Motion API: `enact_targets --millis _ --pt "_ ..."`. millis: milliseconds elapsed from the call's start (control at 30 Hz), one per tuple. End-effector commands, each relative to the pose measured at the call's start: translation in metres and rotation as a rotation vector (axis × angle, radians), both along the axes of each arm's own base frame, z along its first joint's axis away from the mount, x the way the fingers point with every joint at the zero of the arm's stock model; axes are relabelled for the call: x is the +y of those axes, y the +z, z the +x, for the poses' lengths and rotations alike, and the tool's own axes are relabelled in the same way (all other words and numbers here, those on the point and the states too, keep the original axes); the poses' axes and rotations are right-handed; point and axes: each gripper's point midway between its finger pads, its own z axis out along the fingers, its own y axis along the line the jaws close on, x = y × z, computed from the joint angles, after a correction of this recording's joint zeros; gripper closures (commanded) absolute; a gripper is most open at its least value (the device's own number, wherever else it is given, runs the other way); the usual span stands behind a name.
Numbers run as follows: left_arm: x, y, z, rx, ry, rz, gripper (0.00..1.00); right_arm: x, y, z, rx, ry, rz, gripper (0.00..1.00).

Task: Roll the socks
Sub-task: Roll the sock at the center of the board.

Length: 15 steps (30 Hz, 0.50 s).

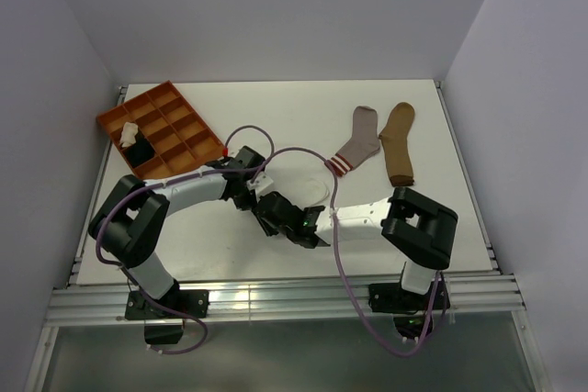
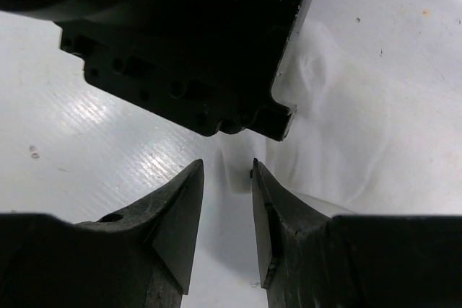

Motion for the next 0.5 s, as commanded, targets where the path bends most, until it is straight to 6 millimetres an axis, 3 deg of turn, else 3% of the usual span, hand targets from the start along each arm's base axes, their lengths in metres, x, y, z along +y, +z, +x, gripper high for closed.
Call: enact_targets --millis 0,267,467 --pt "0.016 -0.024 -0.025 0.101 -0.042 0.102 1.00 0.006 0.005 0.010 -0.035 -0.022 -0.019 0.59" --pt "0.014 -0.027 -0.026 0.111 -0.050 0.105 1.00 0.003 -0.002 0.007 -0.017 -0.027 -0.024 0.61" --pt "0.015 -0.028 -0.027 0.114 -0.050 0.108 1.00 0.007 0.024 0.007 -0.038 -0.024 0.036 0.61"
